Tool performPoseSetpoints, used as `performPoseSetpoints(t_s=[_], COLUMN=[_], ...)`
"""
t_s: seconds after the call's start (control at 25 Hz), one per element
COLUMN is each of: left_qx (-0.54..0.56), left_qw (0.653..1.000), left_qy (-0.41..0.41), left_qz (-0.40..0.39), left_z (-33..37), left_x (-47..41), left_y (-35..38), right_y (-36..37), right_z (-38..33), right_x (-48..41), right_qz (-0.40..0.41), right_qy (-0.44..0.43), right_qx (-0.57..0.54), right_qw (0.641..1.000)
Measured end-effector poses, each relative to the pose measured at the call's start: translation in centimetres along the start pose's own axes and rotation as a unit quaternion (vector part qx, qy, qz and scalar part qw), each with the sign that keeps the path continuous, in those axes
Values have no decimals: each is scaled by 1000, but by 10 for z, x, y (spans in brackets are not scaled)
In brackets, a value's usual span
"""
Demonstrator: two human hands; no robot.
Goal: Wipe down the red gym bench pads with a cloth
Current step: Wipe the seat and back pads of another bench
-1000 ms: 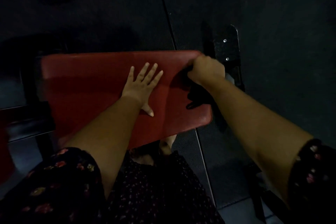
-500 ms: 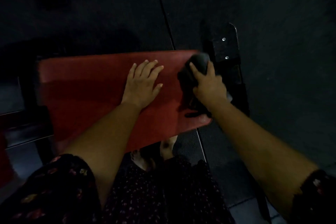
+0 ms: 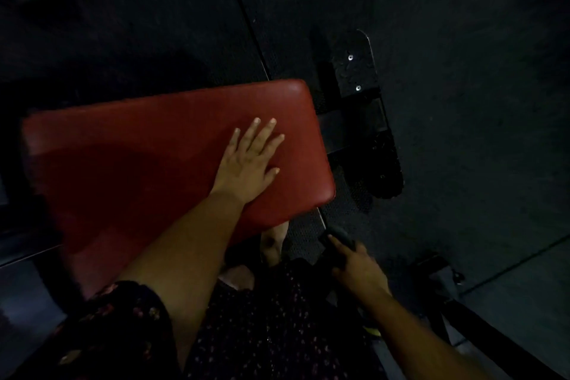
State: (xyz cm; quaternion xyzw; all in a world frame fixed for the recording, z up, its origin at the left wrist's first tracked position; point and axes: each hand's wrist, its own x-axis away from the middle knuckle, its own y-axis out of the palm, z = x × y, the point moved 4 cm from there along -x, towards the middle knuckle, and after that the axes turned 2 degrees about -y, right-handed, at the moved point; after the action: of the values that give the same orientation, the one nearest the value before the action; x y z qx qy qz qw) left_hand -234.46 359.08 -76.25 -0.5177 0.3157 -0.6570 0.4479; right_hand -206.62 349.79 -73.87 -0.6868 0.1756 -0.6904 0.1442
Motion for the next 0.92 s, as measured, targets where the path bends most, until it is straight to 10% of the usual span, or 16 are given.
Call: performPoseSetpoints(t_s=[0.28,0.64,0.92], left_qx=[34,24,21], left_qw=[997,979,958], left_qy=[-47,-137,-271], left_qz=[57,146,93], left_z=[-39,-111,-170], left_x=[11,45,103], left_y=[1,-4,9], right_y=[-78,-239,-216], right_z=[-31,-191,-242], right_x=[-45,-109,-101], right_qz=[151,271,345], right_qy=[39,-127,-167], right_qx=[-353,2,288], right_qw=[922,954,878])
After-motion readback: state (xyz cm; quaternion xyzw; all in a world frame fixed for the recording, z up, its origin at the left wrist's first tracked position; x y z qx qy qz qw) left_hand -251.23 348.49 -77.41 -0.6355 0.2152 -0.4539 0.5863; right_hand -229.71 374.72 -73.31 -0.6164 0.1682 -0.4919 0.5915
